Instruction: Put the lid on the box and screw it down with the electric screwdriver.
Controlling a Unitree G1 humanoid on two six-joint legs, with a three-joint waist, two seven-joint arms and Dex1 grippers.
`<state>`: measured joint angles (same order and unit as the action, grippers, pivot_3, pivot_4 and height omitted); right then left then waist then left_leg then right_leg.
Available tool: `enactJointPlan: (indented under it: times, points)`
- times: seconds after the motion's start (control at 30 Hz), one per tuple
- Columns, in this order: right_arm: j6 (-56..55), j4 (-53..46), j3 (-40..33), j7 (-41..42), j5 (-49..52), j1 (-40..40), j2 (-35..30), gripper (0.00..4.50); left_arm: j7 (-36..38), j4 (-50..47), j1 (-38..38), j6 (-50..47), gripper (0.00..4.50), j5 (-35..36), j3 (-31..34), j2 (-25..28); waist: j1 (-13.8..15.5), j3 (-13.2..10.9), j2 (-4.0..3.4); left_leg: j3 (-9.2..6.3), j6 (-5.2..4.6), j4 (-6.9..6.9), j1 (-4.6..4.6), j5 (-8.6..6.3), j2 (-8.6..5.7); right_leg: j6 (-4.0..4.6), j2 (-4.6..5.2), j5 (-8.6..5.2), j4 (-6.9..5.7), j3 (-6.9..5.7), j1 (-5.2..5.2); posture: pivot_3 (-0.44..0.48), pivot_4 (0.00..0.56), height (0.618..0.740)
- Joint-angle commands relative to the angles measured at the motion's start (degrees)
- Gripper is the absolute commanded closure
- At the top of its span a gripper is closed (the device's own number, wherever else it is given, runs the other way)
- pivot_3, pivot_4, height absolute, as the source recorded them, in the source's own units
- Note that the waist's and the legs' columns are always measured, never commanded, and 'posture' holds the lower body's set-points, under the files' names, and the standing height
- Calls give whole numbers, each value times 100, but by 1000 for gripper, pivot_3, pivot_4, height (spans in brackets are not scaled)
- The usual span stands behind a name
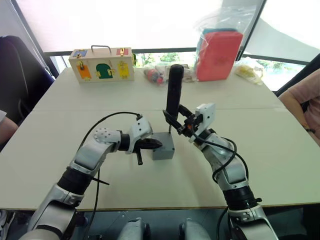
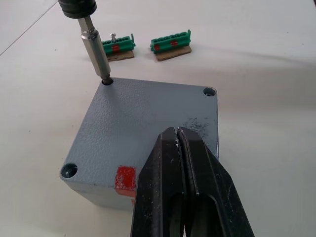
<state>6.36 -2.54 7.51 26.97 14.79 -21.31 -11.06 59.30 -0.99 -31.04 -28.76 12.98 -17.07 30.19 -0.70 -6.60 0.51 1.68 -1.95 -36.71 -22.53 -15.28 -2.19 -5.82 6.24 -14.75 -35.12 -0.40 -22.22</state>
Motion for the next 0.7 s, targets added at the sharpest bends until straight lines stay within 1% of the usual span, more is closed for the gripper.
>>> enactJointPlan:
  times: [0.03,0.1,0.27,0.7]
  points:
    - [959,711,32,-72,2,498,-15,2722,38,77,136,-31,4500,-149,-88,131,-2,13,5,0,0,4,1,0,0,1,0,-1,1,0,0,0,150,740]
    - [1127,698,10,-80,74,520,15,2722,45,57,155,-22,4500,-145,-88,159,-3,34,12,0,0,17,6,0,0,3,2,-2,7,0,0,0,150,740]
    - [1107,670,98,-67,-32,577,-35,2722,32,-5,214,-20,4500,-142,-110,173,-5,66,15,1,0,50,20,0,0,16,2,-10,15,0,0,0,150,740]
    - [1100,472,110,-1,-94,548,-253,2722,-9,-42,239,-36,4500,-126,-125,113,-2,66,7,0,0,56,20,0,0,21,4,-13,23,1,0,0,150,740]
